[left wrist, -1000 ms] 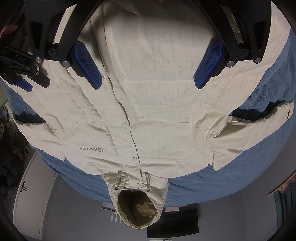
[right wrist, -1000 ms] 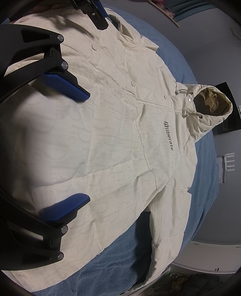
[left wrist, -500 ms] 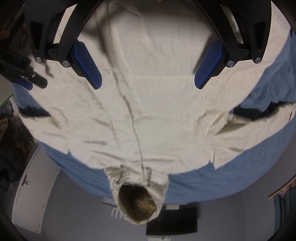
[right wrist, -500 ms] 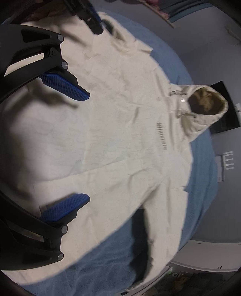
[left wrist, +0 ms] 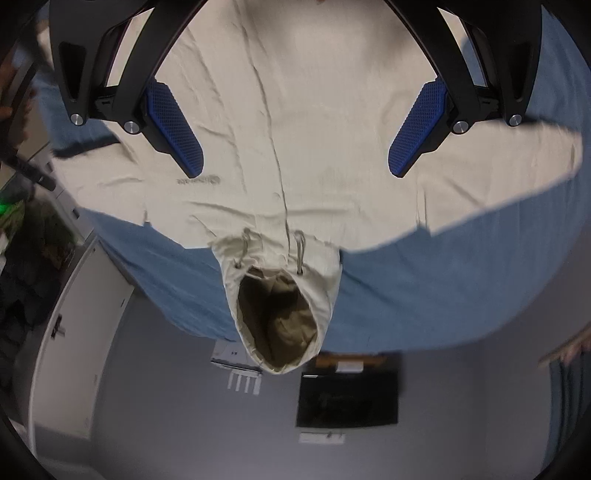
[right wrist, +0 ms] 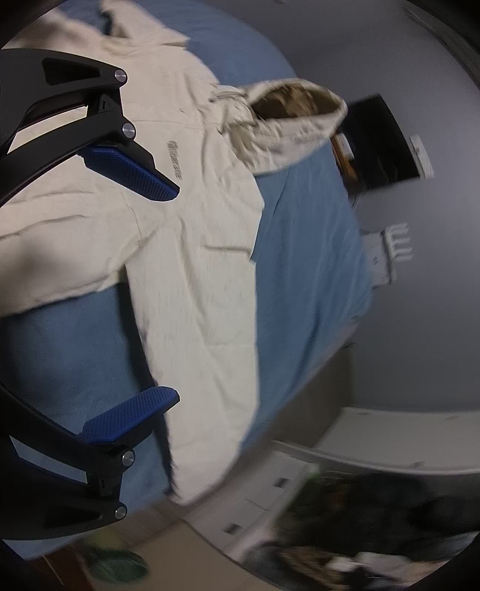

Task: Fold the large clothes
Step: 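Grasp the jacket sleeve with the right tool and fold it across the body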

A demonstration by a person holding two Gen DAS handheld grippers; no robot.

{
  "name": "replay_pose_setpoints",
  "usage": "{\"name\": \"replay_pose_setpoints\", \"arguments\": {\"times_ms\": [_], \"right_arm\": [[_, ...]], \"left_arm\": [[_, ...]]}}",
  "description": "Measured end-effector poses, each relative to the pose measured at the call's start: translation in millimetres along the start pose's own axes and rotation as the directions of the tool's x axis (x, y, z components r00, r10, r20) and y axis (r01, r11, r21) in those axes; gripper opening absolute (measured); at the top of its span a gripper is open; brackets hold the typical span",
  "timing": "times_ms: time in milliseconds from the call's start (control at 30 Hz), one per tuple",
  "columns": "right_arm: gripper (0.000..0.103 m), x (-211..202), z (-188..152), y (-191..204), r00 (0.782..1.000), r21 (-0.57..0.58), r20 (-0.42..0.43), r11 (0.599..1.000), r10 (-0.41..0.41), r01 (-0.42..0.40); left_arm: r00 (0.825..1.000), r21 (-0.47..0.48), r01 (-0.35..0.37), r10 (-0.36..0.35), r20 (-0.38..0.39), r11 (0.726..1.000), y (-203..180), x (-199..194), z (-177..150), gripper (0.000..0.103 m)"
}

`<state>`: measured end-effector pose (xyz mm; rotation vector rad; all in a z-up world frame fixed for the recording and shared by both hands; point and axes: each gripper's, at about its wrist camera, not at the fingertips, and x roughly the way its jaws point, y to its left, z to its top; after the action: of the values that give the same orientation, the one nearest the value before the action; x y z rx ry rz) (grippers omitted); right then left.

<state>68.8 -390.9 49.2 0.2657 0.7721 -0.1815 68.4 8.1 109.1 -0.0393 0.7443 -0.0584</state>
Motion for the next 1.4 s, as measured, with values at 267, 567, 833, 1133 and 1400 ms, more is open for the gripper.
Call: {"name": "replay_pose_setpoints", "arguments": {"times_ms": [267,567,833,1133,1400], "right_arm": [[0.097,83,-16,-92,0.988,0.264,-0.154,0.962,-0.027,0.067],[0.073,133,-15,-133,0.982,0.391,-0.181,0.913,-0.048,0.117],[0.025,155,11,-153,0.995,0.457,-0.062,0.884,-0.078,0.097],[0.016,60,44,-63,0.963,0.165,0.268,0.985,-0.001,-0.045],[0.016,11,19,54,0.910,-0.104,0.259,0.946,0.323,-0.307]], "left_arm": [[0.994,0.002,-0.020,0.020,-0.110,1.000,9,69,-16,0.097],[0.984,0.019,-0.046,0.049,-0.169,0.999,25,116,-40,0.097],[0.985,-0.074,0.011,-0.024,-0.171,0.997,44,133,-45,0.097],[0.988,-0.104,-0.006,-0.010,-0.154,0.995,49,130,-44,0.097],[0.991,-0.083,-0.009,-0.002,-0.134,0.997,46,126,-43,0.097]]}}
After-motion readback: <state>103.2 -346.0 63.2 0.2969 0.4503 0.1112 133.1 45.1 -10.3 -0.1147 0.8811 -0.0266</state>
